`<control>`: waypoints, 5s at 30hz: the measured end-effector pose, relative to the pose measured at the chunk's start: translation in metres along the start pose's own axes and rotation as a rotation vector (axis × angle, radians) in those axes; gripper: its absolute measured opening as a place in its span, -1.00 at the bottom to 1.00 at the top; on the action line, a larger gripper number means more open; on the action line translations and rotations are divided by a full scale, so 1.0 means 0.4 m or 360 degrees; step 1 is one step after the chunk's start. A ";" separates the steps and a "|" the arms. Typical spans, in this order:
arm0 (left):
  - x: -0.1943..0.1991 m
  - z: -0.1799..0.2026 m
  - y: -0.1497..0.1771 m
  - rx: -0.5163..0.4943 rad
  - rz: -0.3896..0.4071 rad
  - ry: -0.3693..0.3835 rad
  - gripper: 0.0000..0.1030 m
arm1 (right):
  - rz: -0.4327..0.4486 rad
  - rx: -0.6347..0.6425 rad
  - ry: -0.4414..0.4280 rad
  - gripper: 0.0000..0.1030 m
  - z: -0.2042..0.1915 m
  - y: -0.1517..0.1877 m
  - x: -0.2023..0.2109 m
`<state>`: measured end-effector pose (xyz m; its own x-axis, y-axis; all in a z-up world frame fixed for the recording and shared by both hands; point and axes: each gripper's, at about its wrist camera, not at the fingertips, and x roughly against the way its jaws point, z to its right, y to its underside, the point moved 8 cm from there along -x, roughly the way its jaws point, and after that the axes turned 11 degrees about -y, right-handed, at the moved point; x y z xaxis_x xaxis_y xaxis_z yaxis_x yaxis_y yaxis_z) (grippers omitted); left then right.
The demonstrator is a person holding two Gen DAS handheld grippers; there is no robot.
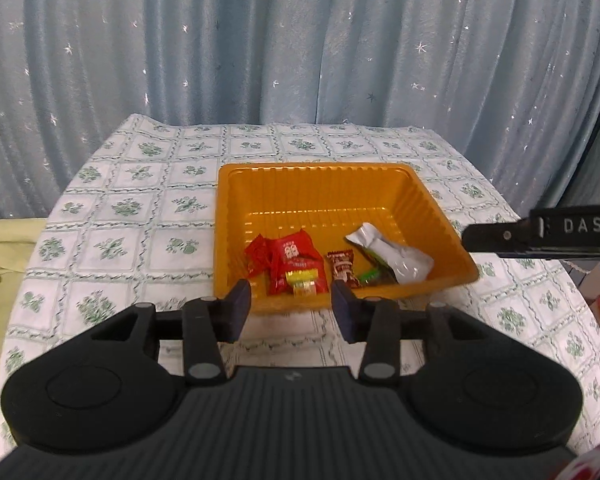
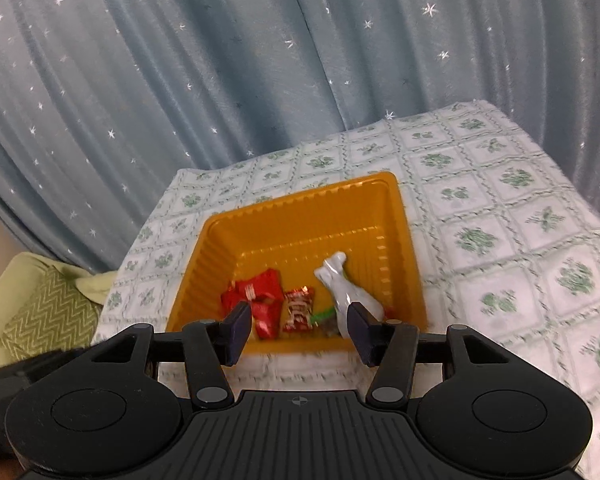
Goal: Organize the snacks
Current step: 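Move both tools back toward the clear packet and brown cube, then lower the right tool onto the clear packet of dark snacks, then grasp the clear packet with the right tool while the left tool grasps the brown cube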
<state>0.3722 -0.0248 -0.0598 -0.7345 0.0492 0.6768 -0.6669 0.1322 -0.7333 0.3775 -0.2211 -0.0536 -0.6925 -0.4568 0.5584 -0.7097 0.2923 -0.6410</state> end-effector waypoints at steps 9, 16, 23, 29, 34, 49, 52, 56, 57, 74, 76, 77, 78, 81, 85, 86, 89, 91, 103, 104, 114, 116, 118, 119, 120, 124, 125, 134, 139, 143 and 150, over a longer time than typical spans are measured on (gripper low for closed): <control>0.169 0.013 0.064 0.0004 0.0050 -0.0041 0.18 | 0.0029 0.0052 0.0103 0.04 -0.034 0.096 0.164; 0.285 0.015 0.120 0.0042 0.0076 -0.0045 0.40 | 0.0055 0.0084 0.0129 0.05 -0.074 0.163 0.274; 0.359 0.006 0.192 0.0097 0.0064 -0.0056 0.54 | 0.0068 0.0114 0.0154 0.08 -0.096 0.239 0.357; 0.397 -0.006 0.244 0.0131 0.0057 -0.0069 0.65 | 0.0070 0.0140 0.0198 0.14 -0.102 0.303 0.409; 0.412 -0.016 0.282 0.0130 0.0033 -0.0086 0.67 | 0.0040 0.0177 0.0252 0.16 -0.094 0.356 0.428; 0.410 -0.034 0.351 0.0105 -0.0028 -0.0118 0.69 | -0.0064 0.0191 0.0277 0.17 -0.084 0.443 0.415; 0.404 -0.036 0.357 0.0101 -0.0041 -0.0121 0.70 | -0.0078 0.0191 0.0277 0.17 -0.081 0.448 0.409; 0.393 -0.039 0.360 0.0098 -0.0054 -0.0123 0.70 | -0.0093 0.0197 0.0277 0.17 -0.076 0.450 0.396; 0.390 -0.040 0.360 0.0097 -0.0055 -0.0123 0.70 | -0.0097 0.0198 0.0275 0.17 -0.075 0.450 0.391; 0.273 -0.062 0.352 0.0038 -0.0097 -0.0147 0.70 | -0.0217 0.0390 0.0102 0.17 -0.066 0.448 0.235; 0.253 -0.063 0.350 0.0032 -0.0103 -0.0146 0.70 | -0.0253 0.0449 0.0071 0.17 -0.067 0.450 0.202; 0.244 -0.063 0.349 0.0029 -0.0105 -0.0141 0.70 | -0.0265 0.0475 0.0046 0.17 -0.068 0.450 0.186; 0.231 -0.062 0.348 0.0026 -0.0111 -0.0135 0.70 | -0.0281 0.0497 0.0017 0.17 -0.069 0.451 0.169; 0.202 -0.059 0.349 0.0002 -0.0122 -0.0133 0.70 | -0.0339 0.0597 -0.0058 0.17 -0.076 0.458 0.118; 0.167 -0.056 0.347 -0.0037 -0.0128 -0.0122 0.69 | -0.0415 0.0743 -0.0098 0.17 -0.079 0.467 0.049; 0.158 -0.056 0.346 -0.0058 -0.0127 -0.0123 0.69 | -0.0428 0.0765 -0.0102 0.17 -0.077 0.466 0.034; 0.134 -0.059 0.345 -0.0090 -0.0141 -0.0119 0.69 | -0.0474 0.0828 -0.0110 0.16 -0.070 0.467 -0.009; 0.121 -0.064 0.343 -0.0102 -0.0142 -0.0124 0.69 | -0.0521 0.0870 -0.0124 0.16 -0.067 0.475 -0.039; 0.073 -0.076 0.346 -0.0109 -0.0161 -0.0104 0.68 | -0.0589 0.0943 -0.0114 -0.24 -0.066 0.489 -0.100; 0.070 -0.074 0.346 -0.0115 -0.0161 -0.0103 0.68 | -0.0584 0.0937 -0.0110 -0.26 -0.066 0.490 -0.097; -0.007 -0.047 0.331 -0.0192 -0.0093 -0.0090 0.34 | -0.0349 0.0534 0.0002 -0.26 0.009 0.429 -0.015; -0.029 -0.042 0.327 -0.0211 -0.0074 -0.0105 0.22 | -0.0337 0.0497 0.0011 -0.26 0.022 0.424 -0.008; -0.047 -0.038 0.323 -0.0224 -0.0057 -0.0099 0.09 | -0.0329 0.0471 0.0021 -0.26 0.034 0.419 -0.003; -0.055 -0.037 0.320 -0.0226 -0.0053 -0.0097 0.05 | -0.0326 0.0454 0.0021 -0.26 0.039 0.418 -0.001; -0.063 -0.036 0.317 -0.0226 -0.0052 -0.0093 0.04 | -0.0322 0.0434 0.0021 -0.26 0.045 0.416 0.001; -0.091 -0.032 0.310 -0.0258 -0.0059 -0.0084 -0.07 | -0.0302 0.0408 0.0040 -0.26 0.055 0.410 0.005; -0.098 -0.031 0.309 -0.0259 -0.0066 -0.0079 -0.11 | -0.0298 0.0403 0.0042 -0.26 0.059 0.408 0.008; -0.123 -0.019 0.307 -0.0276 -0.0083 -0.0073 -0.20 | -0.0300 0.0382 0.0048 -0.26 0.063 0.406 0.004; -0.122 -0.020 0.307 -0.0280 -0.0083 -0.0058 -0.22 | -0.0303 0.0379 0.0053 -0.26 0.064 0.409 0.003; -0.117 -0.028 0.311 -0.0274 -0.0092 -0.0026 -0.22 | -0.0302 0.0371 0.0060 -0.26 0.068 0.410 0.006; -0.106 -0.036 0.322 -0.0361 -0.0090 0.0027 -0.22 | -0.0308 0.0360 0.0068 -0.26 0.070 0.416 0.004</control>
<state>0.3192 0.0043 -0.1818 -0.6931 0.0518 0.7190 -0.6603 0.3545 -0.6621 0.2619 -0.1966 -0.1740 -0.5555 -0.4488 0.7000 -0.7853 0.0065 -0.6190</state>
